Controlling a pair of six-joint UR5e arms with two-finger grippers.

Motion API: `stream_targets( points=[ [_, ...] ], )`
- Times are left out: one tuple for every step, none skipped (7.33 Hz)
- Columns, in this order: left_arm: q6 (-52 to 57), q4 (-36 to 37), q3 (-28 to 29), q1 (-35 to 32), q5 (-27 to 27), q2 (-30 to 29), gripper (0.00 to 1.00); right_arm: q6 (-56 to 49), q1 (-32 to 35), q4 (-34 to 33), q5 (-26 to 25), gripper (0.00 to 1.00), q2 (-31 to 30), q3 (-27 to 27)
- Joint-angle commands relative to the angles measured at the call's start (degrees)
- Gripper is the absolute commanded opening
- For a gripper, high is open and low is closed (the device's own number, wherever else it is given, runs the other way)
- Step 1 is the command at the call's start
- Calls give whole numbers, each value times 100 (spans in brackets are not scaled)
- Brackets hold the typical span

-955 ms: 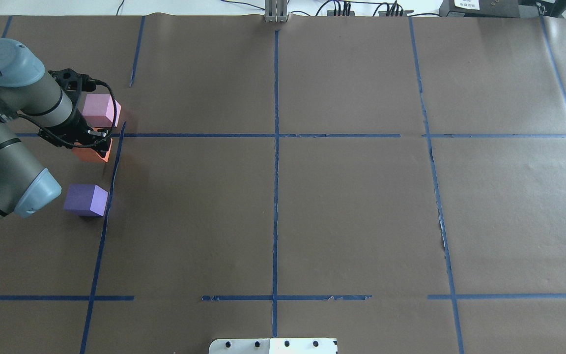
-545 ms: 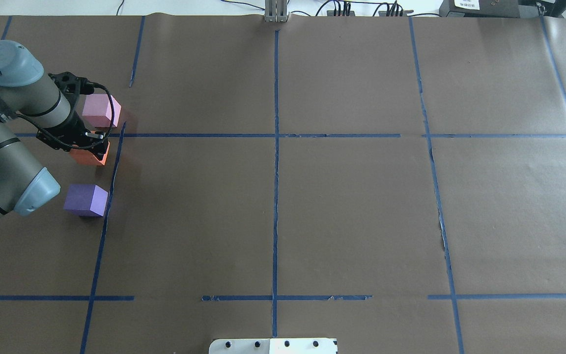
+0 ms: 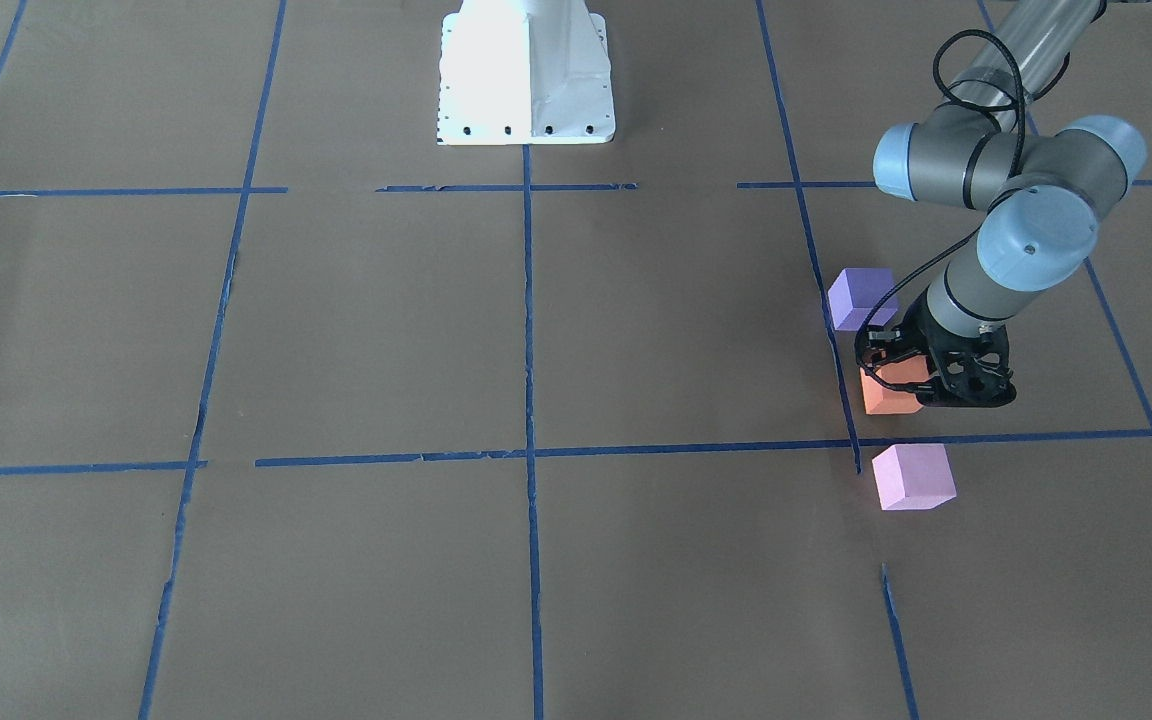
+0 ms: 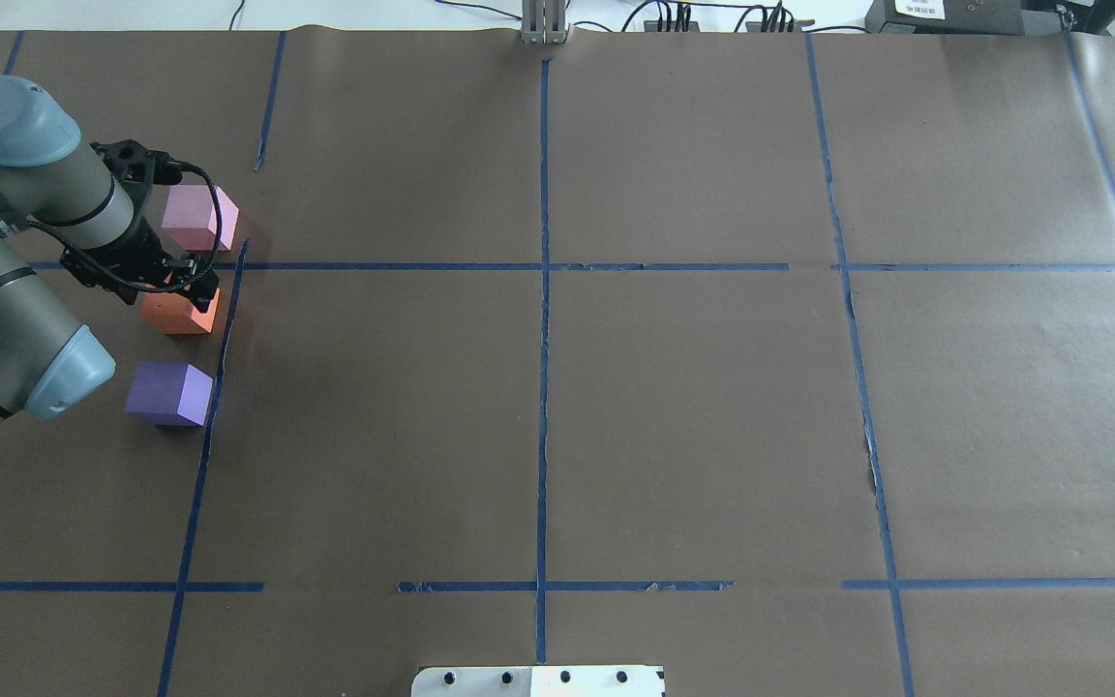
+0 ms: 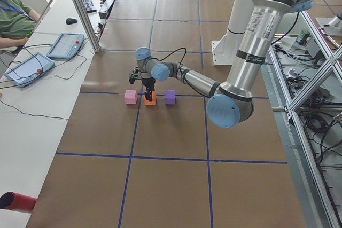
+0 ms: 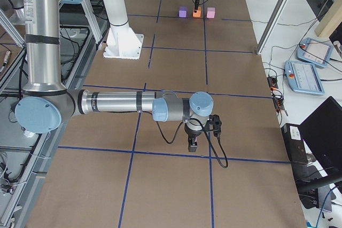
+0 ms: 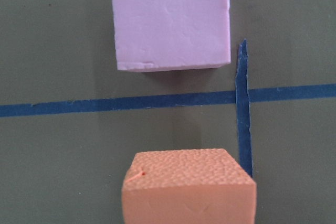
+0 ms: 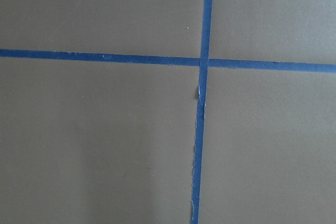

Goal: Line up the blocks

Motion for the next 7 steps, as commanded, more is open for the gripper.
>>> stream_targets(
  points=[
    [28,-8,-3,-39,2,0,100,0,0,0,6,100,-3,0],
    [28,27,-55,-100,-7,-35,100,0,-9,0,-3,100,-3,0],
    [54,96,-160,-440,10,-148,100,0,0,0,-3,100,-3,0],
    [637,210,-361,-722,10,-176,100,0,0,0,-3,100,-3,0],
    [1226,238,-703,-829,97,-115,100,0,0,0,-3,100,-3,0],
    [1537,273,-741,-1326,90,-149,100,0,0,0,6,100,5,0],
    [2079,490,-889,-1827,46,-80,100,0,0,0,-3,100,-3,0]
  ],
)
